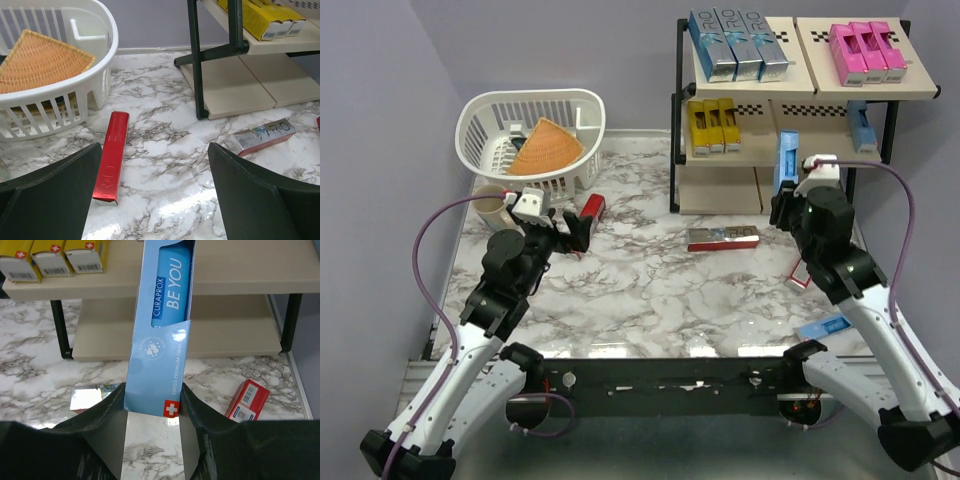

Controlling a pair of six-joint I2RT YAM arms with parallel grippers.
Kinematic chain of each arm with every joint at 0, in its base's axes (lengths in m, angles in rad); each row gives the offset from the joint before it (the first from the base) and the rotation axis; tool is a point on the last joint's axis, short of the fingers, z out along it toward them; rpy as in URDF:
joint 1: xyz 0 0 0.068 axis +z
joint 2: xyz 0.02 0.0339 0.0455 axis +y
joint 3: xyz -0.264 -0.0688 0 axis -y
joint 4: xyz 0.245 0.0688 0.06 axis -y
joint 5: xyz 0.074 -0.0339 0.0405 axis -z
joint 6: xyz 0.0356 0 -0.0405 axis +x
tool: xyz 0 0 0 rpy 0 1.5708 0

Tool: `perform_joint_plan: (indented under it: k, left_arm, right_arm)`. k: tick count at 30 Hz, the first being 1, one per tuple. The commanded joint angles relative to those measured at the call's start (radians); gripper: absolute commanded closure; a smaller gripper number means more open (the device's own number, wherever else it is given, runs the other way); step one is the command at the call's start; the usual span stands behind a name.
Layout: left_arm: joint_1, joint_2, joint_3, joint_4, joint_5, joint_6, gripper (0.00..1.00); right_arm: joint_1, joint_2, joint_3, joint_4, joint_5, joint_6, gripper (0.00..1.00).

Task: Place and organize the toothpastes onto the shelf
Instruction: Place the toothpaste on the shelf.

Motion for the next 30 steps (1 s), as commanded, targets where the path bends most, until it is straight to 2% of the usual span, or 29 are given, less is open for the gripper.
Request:
perform_joint_plan:
  k: [1, 3, 11, 18, 26, 30]
  left_arm:
    - [0.006, -0.004, -0.006, 0.013, 0.022, 0.009, 0.01]
    - [0.006, -0.007, -0.006, 0.015, 0.025, 0.008, 0.01]
    - [0.006, -0.010, -0.006, 0.018, 0.038, 0.002, 0.01]
    - [0.006, -0.018, -0.009, 0.021, 0.042, 0.000, 0.01]
    - [0.006, -0.021, -0.009, 0.021, 0.042, 0.000, 0.01]
    - [0.006, -0.026, -0.009, 0.021, 0.038, 0.002, 0.01]
  right_arm:
    - [-0.146, 0.079, 0.061, 0.137, -0.216, -0.060, 0.63]
    - [-0.235, 0.108, 0.070, 0.160, -0.296, -0.051, 0.63]
    - [-0.392, 0.240, 0.109, 0.273, -0.468, -0.081, 0.63]
    - [-0.528, 0.383, 0.202, 0.349, -0.514, -0.138, 0.62]
    - [-0.580, 0.518, 0.307, 0.352, -0.546, -0.175, 0.57]
    - [-0.594, 0.578, 0.340, 0.341, -0.516, -0.199, 0.46]
